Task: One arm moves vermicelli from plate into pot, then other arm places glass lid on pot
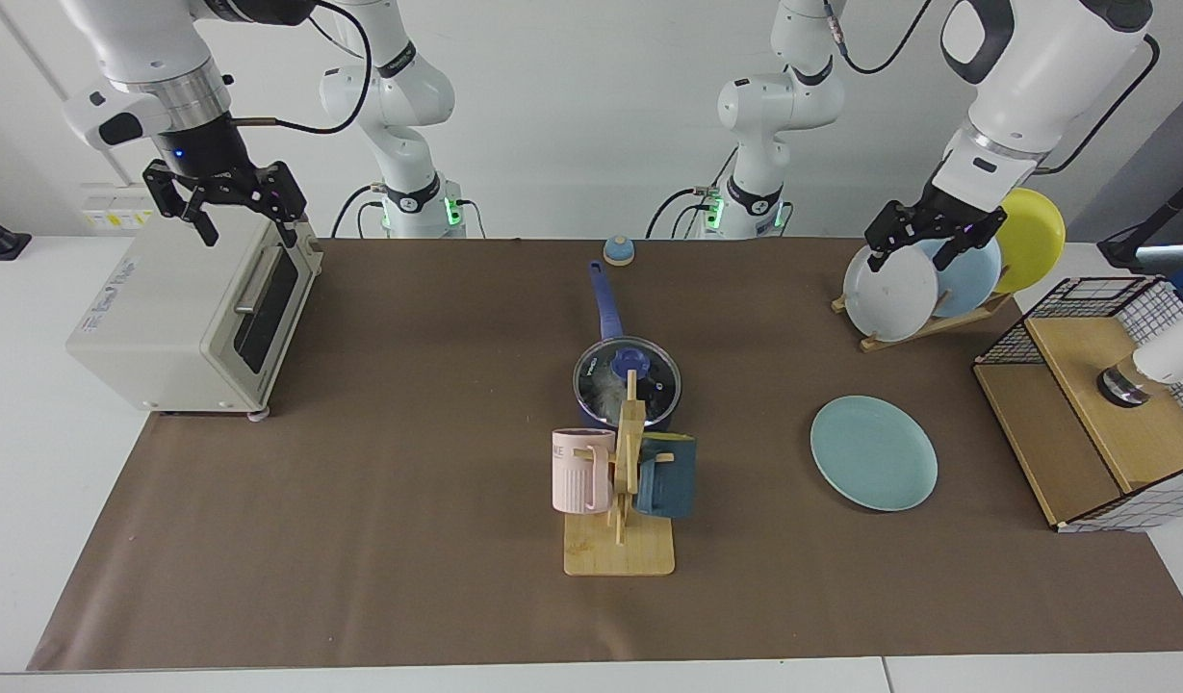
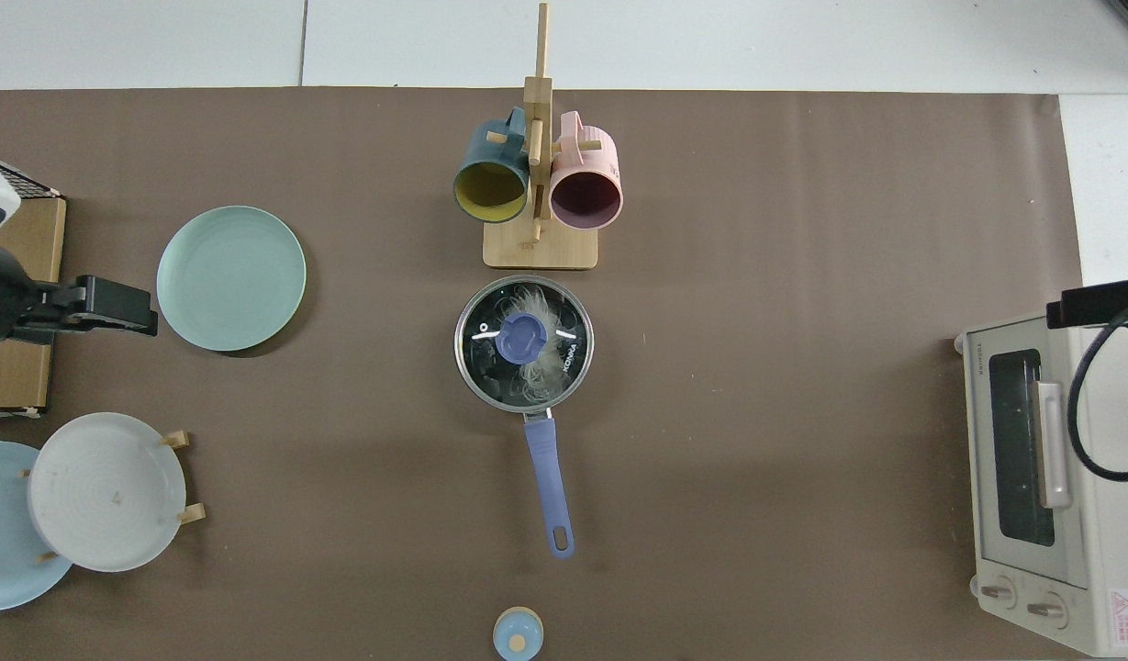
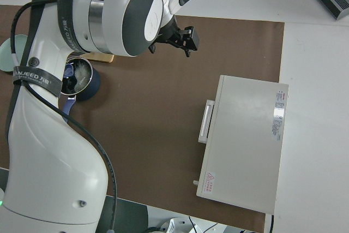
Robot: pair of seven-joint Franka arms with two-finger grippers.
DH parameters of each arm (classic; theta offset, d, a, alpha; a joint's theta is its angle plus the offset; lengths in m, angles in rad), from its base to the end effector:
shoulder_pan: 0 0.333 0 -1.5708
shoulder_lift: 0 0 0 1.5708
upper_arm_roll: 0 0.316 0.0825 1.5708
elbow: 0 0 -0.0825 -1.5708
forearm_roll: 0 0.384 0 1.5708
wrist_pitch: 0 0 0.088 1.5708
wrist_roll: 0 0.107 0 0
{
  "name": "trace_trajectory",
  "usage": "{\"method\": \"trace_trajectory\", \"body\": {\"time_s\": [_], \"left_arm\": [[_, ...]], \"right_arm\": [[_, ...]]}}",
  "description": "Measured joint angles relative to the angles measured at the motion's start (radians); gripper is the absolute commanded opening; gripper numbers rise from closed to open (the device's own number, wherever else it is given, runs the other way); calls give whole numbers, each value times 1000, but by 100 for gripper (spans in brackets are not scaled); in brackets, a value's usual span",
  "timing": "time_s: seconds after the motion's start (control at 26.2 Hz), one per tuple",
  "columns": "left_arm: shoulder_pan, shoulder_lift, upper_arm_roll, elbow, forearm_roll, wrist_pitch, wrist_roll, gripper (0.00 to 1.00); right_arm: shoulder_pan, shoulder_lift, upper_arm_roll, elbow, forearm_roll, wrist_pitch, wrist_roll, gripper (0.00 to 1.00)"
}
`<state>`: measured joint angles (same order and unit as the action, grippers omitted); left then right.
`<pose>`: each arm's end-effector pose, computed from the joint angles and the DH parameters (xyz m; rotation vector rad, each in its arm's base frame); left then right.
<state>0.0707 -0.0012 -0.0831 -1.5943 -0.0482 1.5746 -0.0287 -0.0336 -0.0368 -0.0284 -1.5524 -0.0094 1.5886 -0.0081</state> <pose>0.5538 -0.0120 0.6145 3.0936 0.0262 -0.0301 0.5441 -0.0351 0.6551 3.1275 -0.0846 0.1137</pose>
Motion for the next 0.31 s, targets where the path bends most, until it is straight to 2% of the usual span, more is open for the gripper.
{"method": "trace_trajectory", "body": {"time_s": [0.31], "left_arm": [[0, 0, 0, 0, 0, 0, 0, 100]], "right_arm": [[0, -12, 0, -9, 0, -19, 14, 100]]}}
